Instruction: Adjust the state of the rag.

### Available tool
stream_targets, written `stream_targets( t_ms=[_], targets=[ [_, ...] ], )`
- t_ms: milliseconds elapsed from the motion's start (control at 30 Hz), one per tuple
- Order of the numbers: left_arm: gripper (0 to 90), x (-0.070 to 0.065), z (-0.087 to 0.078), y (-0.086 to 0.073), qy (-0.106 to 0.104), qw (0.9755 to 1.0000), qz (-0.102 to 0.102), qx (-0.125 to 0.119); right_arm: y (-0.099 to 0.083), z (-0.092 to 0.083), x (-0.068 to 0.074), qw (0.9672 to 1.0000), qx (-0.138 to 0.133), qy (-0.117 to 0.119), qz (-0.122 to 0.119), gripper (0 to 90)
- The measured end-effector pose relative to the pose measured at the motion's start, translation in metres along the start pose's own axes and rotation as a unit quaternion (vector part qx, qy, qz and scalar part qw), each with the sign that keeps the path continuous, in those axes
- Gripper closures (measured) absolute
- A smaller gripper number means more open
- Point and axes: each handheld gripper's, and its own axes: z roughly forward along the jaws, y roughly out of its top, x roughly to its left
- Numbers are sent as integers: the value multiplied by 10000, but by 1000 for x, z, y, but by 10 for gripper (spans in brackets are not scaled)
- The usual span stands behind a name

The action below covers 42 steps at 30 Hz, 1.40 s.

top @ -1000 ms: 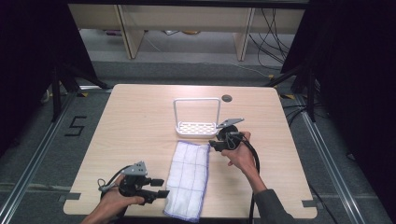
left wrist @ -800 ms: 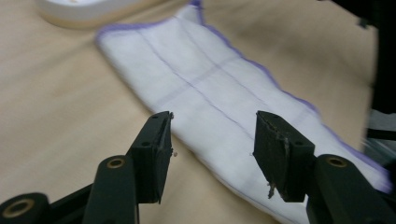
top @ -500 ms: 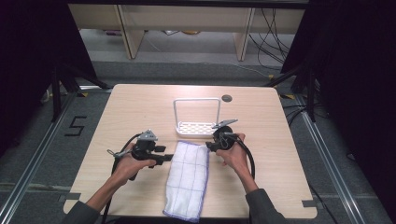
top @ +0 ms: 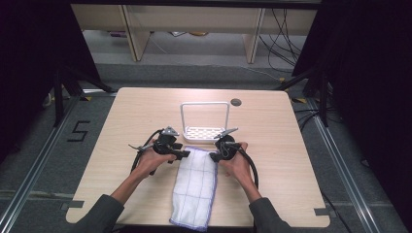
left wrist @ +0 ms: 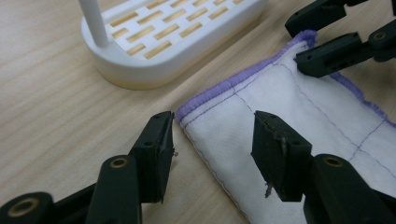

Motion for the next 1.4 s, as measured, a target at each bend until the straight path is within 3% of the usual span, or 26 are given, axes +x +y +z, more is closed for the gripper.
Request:
stream_targets(
  t_ms=[100, 200, 300, 400, 500, 600, 633, 667, 733, 833, 867, 900, 1000, 1133, 1400],
  targets=[
    [498, 0, 2, 0, 47, 10000, 36, 68, 0, 0, 0, 10000, 29, 15, 5, 545],
    [532, 1, 6, 0, 50, 9998, 154, 109, 2, 1, -1, 9998, 13, 10, -188, 599],
    [562, 0, 8, 0, 38, 9997, 193, 117, 2, 0, 1, 9998, 30, 87, -155, 658],
    [693, -1, 10, 1, -70, 9997, 224, 101, 2, 1, 2, 9994, 2, 322, -143, 796],
    [782, -1, 10, 1, -123, 9997, 198, 97, 1, 2, 2, 9990, -47, 431, -53, 831],
    [826, 0, 10, 1, -164, 9997, 179, 85, 1, 4, 0, 9991, -200, 331, -168, 841],
    [834, 0, 10, 1, -164, 9997, 179, 85, 1, 3, 4, 9992, -85, 374, 51, 843],
    [834, 0, 10, 1, -174, 9997, 153, 50, 1, 3, 4, 9992, -85, 374, 51, 843],
    [843, 1, 6, 2, -172, 9997, 167, 2, 3, 1, -1, 9989, -214, 354, -212, 845],
    [845, -1, 2, 4, -166, 9997, 72, -139, 4, -2, 1, 9987, -271, 405, -173, 846],
    [846, 1, -2, 5, -182, 9996, 189, -83, 5, -5, 0, 9983, -367, 403, -224, 846],
    [846, -1, -3, 6, -174, 9996, 81, -229, 6, -7, 1, 9982, -393, 413, -175, 846],
    [845, 0, -11, 10, -144, 9995, 213, -206, 9, -12, 1, 9976, -492, 422, -230, 847],
    [845, 1, -18, 14, -108, 9993, 164, -316, 16, -16, 1, 9966, -636, 391, -357, 847],
    [844, -3, -29, 18, -140, 9986, 146, -488, 20, -25, 5, 9955, -789, 440, -300, 847]
  ],
)
